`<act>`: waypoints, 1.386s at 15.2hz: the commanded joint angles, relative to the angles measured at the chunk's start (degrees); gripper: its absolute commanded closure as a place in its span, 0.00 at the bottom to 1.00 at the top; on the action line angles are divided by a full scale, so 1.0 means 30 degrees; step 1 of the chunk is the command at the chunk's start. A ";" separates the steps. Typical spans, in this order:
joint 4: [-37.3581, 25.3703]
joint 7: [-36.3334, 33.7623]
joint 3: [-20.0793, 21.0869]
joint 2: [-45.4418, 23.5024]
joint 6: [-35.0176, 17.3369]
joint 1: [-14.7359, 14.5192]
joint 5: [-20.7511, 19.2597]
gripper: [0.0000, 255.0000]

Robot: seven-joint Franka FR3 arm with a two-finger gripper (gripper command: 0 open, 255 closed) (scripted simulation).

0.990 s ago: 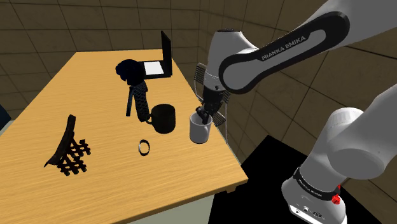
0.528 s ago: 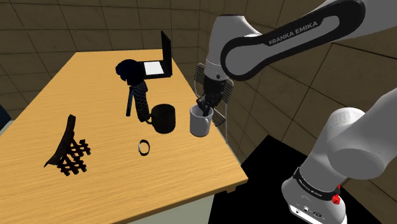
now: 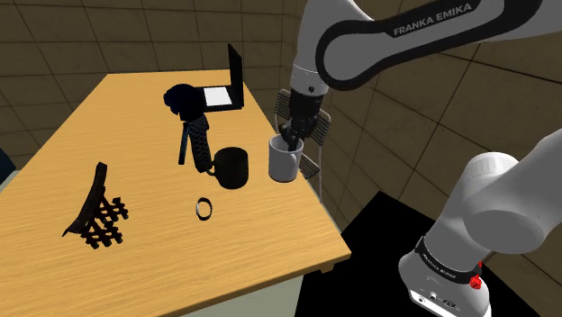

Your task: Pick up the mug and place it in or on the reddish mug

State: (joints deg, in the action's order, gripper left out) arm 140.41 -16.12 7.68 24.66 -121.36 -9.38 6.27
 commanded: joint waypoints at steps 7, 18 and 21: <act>-0.1629 -0.0078 -0.0117 0.0557 0.2186 0.0032 -0.0088 1.00; -0.8662 -0.0924 0.0395 -0.5524 0.3127 0.0251 -0.0900 1.00; -1.1506 -0.1276 0.0544 -0.7848 0.3661 0.0216 -0.1311 1.00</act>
State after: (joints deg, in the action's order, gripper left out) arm 108.62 -19.71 9.22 3.37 -110.83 -8.74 2.73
